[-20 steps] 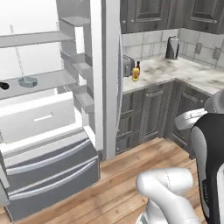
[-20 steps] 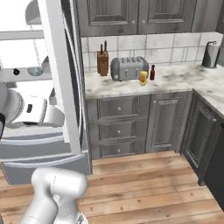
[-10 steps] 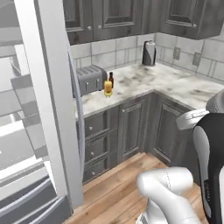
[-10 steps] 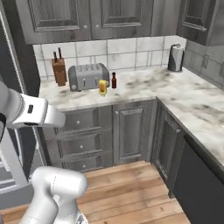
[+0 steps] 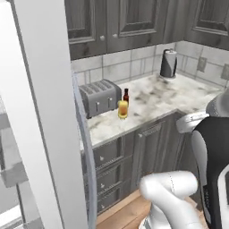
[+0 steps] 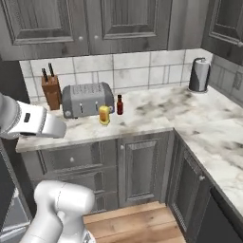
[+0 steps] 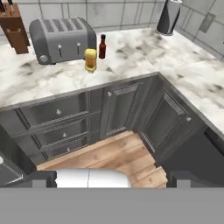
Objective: Place the condiment bottle and mustard from the counter to the top shelf of the fridge. If the existing items in the fridge are on the top shelf, move them to other shelves.
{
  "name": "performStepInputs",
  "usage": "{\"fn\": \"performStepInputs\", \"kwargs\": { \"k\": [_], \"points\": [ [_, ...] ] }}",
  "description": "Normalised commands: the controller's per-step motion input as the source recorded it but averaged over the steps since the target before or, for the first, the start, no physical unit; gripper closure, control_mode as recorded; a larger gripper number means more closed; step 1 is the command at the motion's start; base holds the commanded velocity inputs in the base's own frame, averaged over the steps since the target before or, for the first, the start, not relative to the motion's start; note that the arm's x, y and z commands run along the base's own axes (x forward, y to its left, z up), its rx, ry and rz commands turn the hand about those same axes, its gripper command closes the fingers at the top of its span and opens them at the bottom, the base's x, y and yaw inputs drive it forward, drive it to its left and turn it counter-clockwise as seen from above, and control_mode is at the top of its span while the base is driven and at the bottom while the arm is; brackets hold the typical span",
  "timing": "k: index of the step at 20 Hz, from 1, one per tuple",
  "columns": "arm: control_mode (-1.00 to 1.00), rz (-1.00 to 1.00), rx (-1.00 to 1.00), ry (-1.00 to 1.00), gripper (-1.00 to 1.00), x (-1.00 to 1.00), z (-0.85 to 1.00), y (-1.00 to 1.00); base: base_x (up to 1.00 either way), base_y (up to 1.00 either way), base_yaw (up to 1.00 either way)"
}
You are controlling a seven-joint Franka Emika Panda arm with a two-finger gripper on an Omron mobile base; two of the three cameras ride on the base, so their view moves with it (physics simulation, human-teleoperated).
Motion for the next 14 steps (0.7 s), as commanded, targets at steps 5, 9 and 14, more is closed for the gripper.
{"fn": "performStepInputs", "kwargs": {
  "k": [5,9,14],
  "points": [
    [1.00,0.00,0.00,0.00,-1.00,0.00,0.00,0.00,1.00,-0.26,0.18],
    [1.00,0.00,0.00,0.00,-1.00,0.00,0.00,0.00,1.00,-0.18,0.17],
    [1.00,0.00,0.00,0.00,-1.00,0.00,0.00,0.00,0.97,-0.24,0.20]
  ]
}}
